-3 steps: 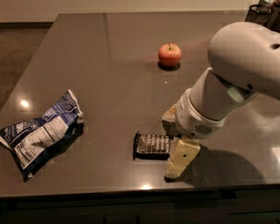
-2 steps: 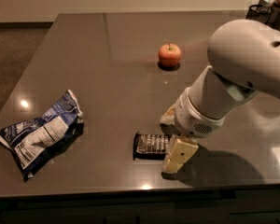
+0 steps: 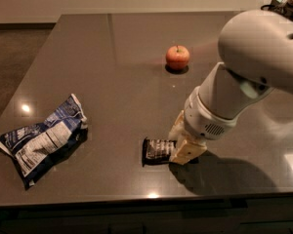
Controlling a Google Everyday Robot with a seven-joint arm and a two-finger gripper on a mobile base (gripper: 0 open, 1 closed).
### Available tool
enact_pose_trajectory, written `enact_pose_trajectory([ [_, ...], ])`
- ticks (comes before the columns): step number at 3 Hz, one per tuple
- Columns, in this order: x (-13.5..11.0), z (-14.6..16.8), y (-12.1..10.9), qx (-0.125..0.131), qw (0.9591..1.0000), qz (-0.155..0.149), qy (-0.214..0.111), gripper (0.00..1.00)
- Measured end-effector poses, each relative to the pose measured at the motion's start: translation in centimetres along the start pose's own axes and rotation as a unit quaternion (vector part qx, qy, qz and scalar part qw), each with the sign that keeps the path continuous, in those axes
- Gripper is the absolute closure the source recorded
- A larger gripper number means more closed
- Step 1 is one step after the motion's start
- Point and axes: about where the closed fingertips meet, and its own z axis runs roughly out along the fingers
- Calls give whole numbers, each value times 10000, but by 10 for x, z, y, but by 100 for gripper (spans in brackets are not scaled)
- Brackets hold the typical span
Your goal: Pick rxbar chocolate
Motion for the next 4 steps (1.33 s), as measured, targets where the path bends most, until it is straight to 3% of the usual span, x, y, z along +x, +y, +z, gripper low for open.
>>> enact_pose_trajectory([
  [2,-1,-47,-22,301,9987,340,-247,100],
  [4,-6,-99,-46,527,9960,482,-530,100],
])
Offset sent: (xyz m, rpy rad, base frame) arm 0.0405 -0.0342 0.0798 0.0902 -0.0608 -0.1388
